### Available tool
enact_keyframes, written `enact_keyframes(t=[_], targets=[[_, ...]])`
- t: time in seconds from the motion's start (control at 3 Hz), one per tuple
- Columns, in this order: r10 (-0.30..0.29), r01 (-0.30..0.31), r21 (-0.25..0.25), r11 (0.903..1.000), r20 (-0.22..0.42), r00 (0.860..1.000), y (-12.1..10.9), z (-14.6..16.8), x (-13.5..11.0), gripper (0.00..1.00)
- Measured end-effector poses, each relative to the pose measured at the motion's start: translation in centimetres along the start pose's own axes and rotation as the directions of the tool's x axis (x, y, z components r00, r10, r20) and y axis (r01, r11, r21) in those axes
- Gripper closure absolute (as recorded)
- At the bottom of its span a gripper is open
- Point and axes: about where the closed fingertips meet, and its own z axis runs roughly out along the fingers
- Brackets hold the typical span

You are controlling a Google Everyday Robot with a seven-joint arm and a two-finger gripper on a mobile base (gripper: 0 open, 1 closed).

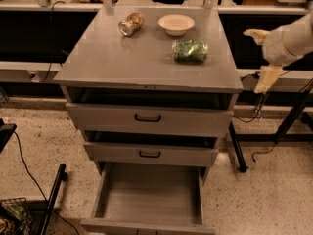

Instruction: Pick green can from bottom drawer and place on counter

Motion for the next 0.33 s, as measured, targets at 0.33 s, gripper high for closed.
enact_keyframes(t=[0.33], targets=[[0.104,-0.103,0.035,0.9941,-0.023,0.994,3.63,-2.31,5.09,0.00]])
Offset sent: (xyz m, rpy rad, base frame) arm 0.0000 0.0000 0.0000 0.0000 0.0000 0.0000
